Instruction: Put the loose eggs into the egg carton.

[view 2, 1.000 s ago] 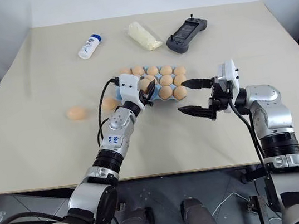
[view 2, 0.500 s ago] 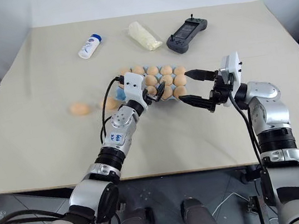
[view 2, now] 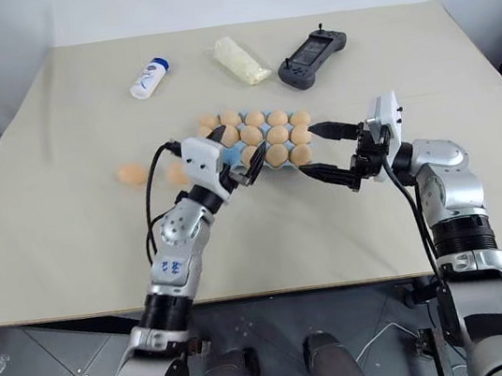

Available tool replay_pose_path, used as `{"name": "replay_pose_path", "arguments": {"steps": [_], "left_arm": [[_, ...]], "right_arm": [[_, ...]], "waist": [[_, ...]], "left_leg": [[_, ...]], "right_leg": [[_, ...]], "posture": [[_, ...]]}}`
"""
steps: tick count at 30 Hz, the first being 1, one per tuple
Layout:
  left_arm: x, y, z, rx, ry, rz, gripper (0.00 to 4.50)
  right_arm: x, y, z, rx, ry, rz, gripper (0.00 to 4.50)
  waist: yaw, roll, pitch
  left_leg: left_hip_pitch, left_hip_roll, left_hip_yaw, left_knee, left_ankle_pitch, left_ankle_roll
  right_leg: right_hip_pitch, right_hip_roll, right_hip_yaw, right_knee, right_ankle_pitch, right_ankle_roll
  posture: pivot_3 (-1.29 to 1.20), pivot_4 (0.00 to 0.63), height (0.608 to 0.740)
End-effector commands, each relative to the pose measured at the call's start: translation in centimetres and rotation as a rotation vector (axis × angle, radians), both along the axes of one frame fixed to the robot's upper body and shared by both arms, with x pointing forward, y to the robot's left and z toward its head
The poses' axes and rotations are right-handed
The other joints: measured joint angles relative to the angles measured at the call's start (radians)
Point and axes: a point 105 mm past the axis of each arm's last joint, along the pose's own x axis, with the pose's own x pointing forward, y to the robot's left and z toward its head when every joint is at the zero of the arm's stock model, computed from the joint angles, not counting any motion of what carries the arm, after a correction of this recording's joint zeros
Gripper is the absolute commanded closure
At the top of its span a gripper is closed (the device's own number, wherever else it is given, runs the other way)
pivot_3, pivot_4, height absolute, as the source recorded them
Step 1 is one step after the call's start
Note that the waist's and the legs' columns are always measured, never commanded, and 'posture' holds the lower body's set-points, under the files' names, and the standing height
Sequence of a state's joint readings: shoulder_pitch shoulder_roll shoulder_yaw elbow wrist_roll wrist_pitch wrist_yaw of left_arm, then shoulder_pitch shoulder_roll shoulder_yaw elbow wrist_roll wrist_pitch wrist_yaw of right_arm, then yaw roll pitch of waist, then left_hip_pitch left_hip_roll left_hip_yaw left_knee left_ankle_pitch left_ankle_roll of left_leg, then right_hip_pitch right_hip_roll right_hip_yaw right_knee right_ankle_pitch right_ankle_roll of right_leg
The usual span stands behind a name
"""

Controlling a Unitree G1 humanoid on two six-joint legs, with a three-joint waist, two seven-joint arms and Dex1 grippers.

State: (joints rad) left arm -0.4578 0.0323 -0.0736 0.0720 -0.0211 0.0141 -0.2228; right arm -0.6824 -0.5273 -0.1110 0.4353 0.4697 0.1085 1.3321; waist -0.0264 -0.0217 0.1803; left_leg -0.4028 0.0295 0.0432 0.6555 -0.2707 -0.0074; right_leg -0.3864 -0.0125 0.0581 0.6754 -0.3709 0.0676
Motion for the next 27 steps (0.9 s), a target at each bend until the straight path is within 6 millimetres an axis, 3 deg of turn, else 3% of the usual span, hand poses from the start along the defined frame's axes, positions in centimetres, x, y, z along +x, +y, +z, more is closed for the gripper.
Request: {"name": "replay_pose_path", "arguments": {"steps": [1,11,16,23,27], "left_arm": [[-1.8,1.7,1.2,-0.046,-0.035,0.041,0.04],[-8.2,11.1,-4.7,-0.063,0.153,0.232,0.04],[-9.9,16.4,-5.7,-0.028,0.196,0.356,0.04],[-10.0,18.2,-4.8,0.023,0.179,0.346,0.04],[-7.4,21.3,-3.1,0.026,0.185,0.423,0.04]], "right_arm": [[-0.4,0.2,1.0,0.013,-0.042,0.048,0.00],[0.2,0.8,0.6,-0.013,-0.014,0.069,0.00],[0.4,1.0,0.5,-0.018,-0.010,0.083,0.00],[0.6,1.3,0.5,-0.020,-0.010,0.091,0.00],[0.6,1.5,0.5,-0.023,-0.008,0.095,0.00]], "waist": [[0.000,0.000,0.000],[-0.005,0.000,0.000],[-0.005,0.000,0.000],[-0.005,0.001,0.000],[-0.004,0.001,0.001]], "left_leg": [[0.000,0.000,0.000,0.000,0.000,0.000],[0.004,0.001,0.000,-0.003,0.000,0.001],[0.012,0.001,0.000,-0.008,0.000,0.002],[0.010,0.000,0.000,-0.011,-0.002,0.002],[0.010,0.001,-0.001,-0.012,-0.002,0.002]], "right_leg": [[0.001,0.000,0.000,0.000,0.000,0.000],[0.004,0.000,0.000,-0.003,0.001,-0.001],[0.012,-0.001,-0.001,-0.011,0.002,-0.002],[0.012,-0.002,-0.001,-0.016,0.002,-0.003],[0.011,-0.002,-0.002,-0.016,0.002,-0.003]], "posture": [[0.00,0.150,0.740],[0.00,0.150,0.740],[0.00,0.150,0.740],[0.00,0.150,0.740],[0.00,0.150,0.740]]}}
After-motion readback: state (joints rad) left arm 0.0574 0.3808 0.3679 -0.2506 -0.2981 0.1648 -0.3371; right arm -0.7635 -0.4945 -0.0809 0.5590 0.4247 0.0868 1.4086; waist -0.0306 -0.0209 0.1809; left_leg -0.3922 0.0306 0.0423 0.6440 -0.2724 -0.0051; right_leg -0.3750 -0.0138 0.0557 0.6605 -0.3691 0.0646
